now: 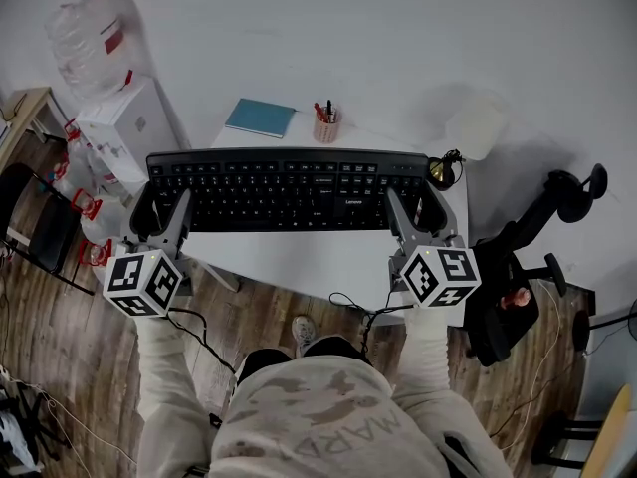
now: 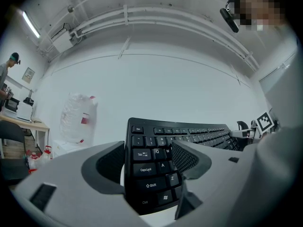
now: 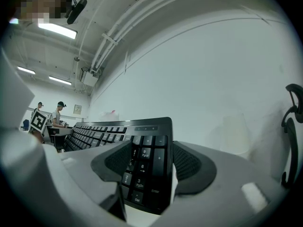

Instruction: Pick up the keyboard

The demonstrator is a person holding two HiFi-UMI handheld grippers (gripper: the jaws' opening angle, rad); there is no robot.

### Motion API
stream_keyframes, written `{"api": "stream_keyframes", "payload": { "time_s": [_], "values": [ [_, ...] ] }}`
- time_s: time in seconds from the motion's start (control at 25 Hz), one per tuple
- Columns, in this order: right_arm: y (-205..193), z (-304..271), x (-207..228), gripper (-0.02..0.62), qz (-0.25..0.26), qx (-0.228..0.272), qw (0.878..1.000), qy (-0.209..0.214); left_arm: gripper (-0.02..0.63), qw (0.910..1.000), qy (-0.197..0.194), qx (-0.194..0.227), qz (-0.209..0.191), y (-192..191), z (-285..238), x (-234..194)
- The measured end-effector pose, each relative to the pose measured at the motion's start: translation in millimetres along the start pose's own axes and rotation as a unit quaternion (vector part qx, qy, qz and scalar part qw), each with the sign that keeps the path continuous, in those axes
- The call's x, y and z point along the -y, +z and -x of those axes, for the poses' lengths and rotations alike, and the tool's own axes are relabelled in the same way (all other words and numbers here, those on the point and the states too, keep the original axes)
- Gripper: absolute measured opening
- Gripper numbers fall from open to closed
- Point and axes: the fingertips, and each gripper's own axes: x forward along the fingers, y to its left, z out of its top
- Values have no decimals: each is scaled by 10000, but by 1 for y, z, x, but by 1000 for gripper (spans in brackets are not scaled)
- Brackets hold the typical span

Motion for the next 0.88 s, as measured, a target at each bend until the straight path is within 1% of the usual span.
{"api": "stream_keyframes", "payload": {
  "time_s": [0.44, 0.88],
  "values": [
    [6, 4, -1, 282, 52, 159, 9999, 30, 314, 9998, -17, 181, -45, 6, 4, 2],
    [7, 5, -1, 282, 68, 176, 9998, 24, 314, 9998, -23, 174, -20, 6, 3, 2]
  ]
}}
